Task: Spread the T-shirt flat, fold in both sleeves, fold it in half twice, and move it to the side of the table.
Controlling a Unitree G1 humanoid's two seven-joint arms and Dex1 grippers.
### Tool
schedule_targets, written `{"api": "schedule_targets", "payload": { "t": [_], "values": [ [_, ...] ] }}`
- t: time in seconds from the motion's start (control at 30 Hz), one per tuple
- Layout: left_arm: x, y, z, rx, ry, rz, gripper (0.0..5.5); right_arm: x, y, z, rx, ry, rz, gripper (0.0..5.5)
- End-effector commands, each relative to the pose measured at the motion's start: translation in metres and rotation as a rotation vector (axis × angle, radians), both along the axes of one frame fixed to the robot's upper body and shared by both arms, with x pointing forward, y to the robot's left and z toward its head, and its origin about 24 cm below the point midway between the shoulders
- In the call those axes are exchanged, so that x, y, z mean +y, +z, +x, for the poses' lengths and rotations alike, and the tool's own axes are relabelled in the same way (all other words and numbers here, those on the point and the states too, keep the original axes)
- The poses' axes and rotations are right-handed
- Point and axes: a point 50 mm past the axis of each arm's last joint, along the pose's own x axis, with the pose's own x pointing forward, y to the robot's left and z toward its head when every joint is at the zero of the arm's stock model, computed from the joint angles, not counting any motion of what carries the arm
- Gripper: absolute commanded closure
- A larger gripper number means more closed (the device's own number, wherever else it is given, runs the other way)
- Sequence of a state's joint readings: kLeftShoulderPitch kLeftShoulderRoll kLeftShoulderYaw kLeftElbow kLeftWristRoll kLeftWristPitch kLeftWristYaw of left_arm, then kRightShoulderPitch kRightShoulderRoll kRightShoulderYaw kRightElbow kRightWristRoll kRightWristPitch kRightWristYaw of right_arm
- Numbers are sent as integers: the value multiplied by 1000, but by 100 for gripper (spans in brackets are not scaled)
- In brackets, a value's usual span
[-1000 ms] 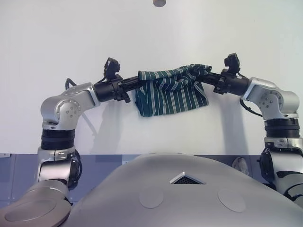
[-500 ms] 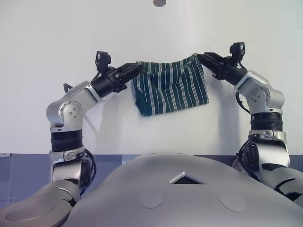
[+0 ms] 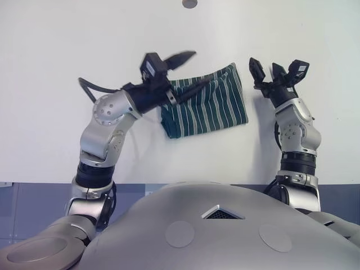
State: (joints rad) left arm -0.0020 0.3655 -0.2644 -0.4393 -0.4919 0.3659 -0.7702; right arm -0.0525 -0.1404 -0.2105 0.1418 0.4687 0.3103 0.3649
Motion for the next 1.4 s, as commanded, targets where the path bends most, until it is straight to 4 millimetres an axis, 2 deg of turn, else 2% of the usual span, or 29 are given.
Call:
{"api": "schedule_targets", "payload": {
  "t": [0.03,0.2,0.4,0.53,0.63,0.73,0.8,0.93,1.03,1.13,1.3,1.33,1.4],
  "values": [
    [-5,-30,-14,134,-182,115,215,12,-7,-3,21,5,-3,14],
    [-14,-55,7,99,-96,296,215,18,-11,-3,32,-17,12,14],
    [-23,-73,24,78,46,375,215,-5,-18,-7,42,-142,-4,14],
    [-18,-83,32,102,139,412,215,-18,-16,-7,26,-200,-8,14],
    [-13,-93,35,108,183,478,215,-36,-11,-6,3,-284,-16,14],
    [10,-118,41,215,376,639,215,-54,-6,-5,-19,-357,-39,14],
    [18,-125,44,250,455,676,215,-57,-5,-4,-24,-369,-44,14],
    [58,-112,107,376,972,554,215,-52,-10,1,-24,-369,-40,14],
    [87,-92,142,372,1288,487,215,-56,-12,3,-27,-388,-45,14],
    [112,-76,157,370,1521,455,215,-59,-13,8,-37,-427,-42,14],
    [158,-57,159,404,1758,391,215,-51,-23,14,-37,-456,-20,14],
    [162,-51,162,390,1766,371,215,-50,-25,14,-38,-460,-20,14],
    [156,-30,175,309,1717,337,215,-51,-28,13,-44,-475,-24,14]
  ]
}}
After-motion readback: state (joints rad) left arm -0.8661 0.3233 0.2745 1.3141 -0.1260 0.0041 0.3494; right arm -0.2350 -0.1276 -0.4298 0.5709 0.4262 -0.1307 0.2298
